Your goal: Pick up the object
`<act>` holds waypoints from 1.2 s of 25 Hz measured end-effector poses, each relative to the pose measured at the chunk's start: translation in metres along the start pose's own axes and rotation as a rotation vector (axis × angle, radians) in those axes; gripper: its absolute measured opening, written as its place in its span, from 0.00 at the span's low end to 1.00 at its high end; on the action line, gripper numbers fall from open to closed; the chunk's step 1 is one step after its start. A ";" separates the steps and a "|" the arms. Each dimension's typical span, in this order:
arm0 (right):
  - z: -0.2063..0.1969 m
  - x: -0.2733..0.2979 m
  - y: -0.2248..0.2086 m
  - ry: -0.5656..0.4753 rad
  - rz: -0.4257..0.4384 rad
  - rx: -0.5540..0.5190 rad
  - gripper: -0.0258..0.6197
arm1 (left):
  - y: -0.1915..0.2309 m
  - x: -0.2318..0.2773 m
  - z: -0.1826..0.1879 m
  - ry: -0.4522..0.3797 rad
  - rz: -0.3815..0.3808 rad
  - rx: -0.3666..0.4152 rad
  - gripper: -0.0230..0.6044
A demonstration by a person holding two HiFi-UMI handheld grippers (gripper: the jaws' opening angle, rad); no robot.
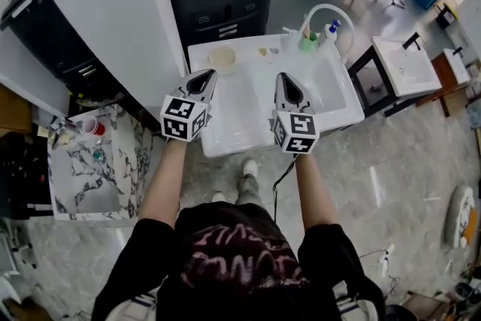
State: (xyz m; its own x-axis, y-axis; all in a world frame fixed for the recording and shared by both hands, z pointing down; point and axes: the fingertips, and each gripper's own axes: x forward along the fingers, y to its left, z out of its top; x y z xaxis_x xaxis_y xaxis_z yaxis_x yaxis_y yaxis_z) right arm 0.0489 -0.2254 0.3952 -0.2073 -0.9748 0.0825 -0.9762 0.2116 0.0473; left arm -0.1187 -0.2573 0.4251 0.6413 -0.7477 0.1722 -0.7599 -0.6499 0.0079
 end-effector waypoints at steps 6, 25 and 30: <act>-0.002 0.035 -0.015 0.010 0.042 0.011 0.06 | 0.012 0.033 -0.004 0.027 0.033 -0.007 0.06; -0.027 0.154 -0.076 0.049 0.130 0.041 0.06 | 0.058 0.146 -0.010 0.084 0.106 -0.033 0.06; -0.041 0.174 -0.081 0.073 0.147 0.053 0.06 | 0.063 0.163 -0.022 0.116 0.109 -0.038 0.06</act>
State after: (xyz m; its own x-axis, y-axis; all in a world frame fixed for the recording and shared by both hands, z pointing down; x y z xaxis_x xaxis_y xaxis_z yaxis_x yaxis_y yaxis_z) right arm 0.0944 -0.4091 0.4470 -0.3444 -0.9255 0.1572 -0.9382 0.3453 -0.0227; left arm -0.0648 -0.4173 0.4753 0.5401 -0.7914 0.2863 -0.8292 -0.5586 0.0201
